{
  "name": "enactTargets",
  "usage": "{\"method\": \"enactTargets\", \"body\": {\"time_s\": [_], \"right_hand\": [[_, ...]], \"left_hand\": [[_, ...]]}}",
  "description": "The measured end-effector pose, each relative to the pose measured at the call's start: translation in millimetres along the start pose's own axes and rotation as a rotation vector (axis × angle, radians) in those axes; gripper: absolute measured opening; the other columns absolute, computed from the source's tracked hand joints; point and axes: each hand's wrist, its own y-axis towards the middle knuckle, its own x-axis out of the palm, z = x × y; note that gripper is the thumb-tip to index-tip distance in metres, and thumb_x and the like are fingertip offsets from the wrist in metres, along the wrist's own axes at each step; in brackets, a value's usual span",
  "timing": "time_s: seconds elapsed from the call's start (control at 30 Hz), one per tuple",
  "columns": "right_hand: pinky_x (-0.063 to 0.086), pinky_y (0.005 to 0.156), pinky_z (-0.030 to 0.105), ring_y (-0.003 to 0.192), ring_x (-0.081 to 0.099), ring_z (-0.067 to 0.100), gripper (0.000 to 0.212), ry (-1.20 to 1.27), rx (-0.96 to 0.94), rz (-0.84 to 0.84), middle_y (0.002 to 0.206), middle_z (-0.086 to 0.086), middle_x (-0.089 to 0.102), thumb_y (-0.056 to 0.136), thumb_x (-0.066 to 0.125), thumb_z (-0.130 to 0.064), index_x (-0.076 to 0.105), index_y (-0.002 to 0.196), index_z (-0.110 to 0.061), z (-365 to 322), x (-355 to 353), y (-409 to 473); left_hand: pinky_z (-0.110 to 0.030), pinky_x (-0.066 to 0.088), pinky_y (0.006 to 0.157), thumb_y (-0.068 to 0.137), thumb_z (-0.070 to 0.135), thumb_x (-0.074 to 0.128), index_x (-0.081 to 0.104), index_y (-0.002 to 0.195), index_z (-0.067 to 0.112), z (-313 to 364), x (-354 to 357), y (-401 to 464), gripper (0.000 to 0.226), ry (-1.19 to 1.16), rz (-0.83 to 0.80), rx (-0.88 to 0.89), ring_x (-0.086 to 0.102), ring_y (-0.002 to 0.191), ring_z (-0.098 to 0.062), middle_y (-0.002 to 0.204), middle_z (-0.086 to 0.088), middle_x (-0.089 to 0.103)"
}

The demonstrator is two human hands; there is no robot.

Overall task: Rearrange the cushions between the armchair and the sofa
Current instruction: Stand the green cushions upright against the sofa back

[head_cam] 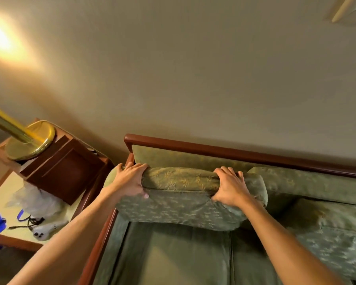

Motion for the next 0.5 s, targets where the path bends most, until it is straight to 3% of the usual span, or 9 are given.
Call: {"method": "enactTargets", "body": {"time_s": [0.1, 0.2, 0.5], "right_hand": [[0.023, 0.112, 0.048, 0.134, 0.031, 0.023, 0.104, -0.005, 0.046, -0.102, 0.142, 0.000, 0.039, 0.061, 0.080, -0.058, 0.031, 0.146, -0.022, 11, 30, 46], [0.019, 0.115, 0.049, 0.138, 0.028, 0.027, 0.111, -0.059, 0.127, -0.066, 0.145, 0.000, 0.036, 0.058, 0.074, -0.070, 0.026, 0.147, -0.024, 29, 52, 85], [0.026, 0.104, 0.047, 0.127, 0.033, 0.026, 0.100, -0.084, 0.162, 0.043, 0.132, -0.001, 0.040, 0.056, 0.072, -0.073, 0.032, 0.134, -0.025, 43, 71, 130]], "left_hand": [[-0.064, 0.009, 0.117, 0.052, 0.059, 0.087, 0.036, 0.146, 0.036, -16, 33, 48, 0.110, -0.007, -0.036, -0.045, 0.031, 0.141, -0.027, 0.141, 0.007, 0.045], [-0.056, 0.006, 0.120, 0.054, 0.060, 0.086, 0.033, 0.149, 0.034, -20, 39, 98, 0.112, 0.042, 0.025, -0.051, 0.032, 0.139, -0.025, 0.141, 0.005, 0.044], [-0.055, 0.019, 0.116, 0.050, 0.061, 0.087, 0.044, 0.137, 0.032, -40, 58, 159, 0.101, 0.026, 0.179, -0.003, 0.044, 0.124, -0.026, 0.128, 0.004, 0.055]]}}
